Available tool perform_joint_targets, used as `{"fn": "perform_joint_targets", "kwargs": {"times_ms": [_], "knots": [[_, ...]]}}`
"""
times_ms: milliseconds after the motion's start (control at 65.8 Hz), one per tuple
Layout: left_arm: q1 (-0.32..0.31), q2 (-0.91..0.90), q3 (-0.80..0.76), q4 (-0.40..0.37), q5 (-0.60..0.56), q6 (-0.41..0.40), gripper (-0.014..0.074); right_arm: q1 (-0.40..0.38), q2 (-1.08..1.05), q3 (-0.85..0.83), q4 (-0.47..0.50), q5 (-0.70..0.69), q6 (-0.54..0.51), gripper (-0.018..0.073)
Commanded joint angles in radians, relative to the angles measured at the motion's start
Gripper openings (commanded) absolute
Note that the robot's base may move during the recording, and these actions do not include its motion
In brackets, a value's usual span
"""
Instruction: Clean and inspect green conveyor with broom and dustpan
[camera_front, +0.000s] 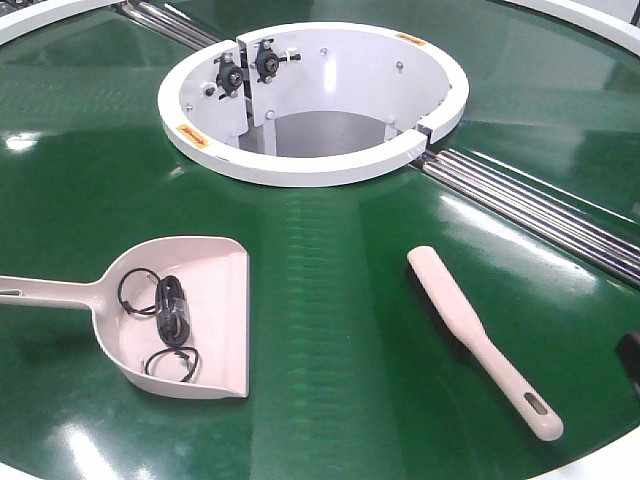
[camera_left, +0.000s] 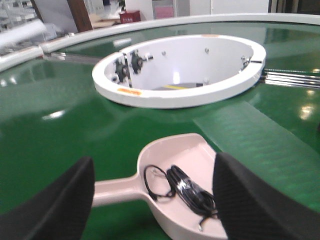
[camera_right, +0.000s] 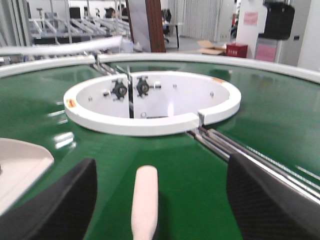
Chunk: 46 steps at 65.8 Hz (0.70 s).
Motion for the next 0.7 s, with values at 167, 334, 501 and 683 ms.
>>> {"fn": "perform_joint_targets", "kwargs": {"times_ms": [167, 334, 501, 683], "knots": [[-0.005, 0.005, 0.002, 0.026, -0.079, -0.016, 0.0039, -0.006, 0.008, 0.001, -0.008, -0.108, -0.008, 0.0187], [-0.005, 0.005, 0.002, 0.037, -0.095, -0.016, -0.0007, -0.006, 0.011, 0.004, 0.001, -0.070, -0.006, -0.0011], [-0.005, 0.005, 0.003, 0.037, -0.094, -0.016, -0.0008, -0.006, 0.011, 0.004, 0.001, -0.069, -0.007, -0.0008], [-0.005, 0.005, 0.003, 0.037, -0.094, -0.016, -0.0008, -0.006, 0.011, 0.004, 0.001, -0.069, -0.007, -0.0008]]}}
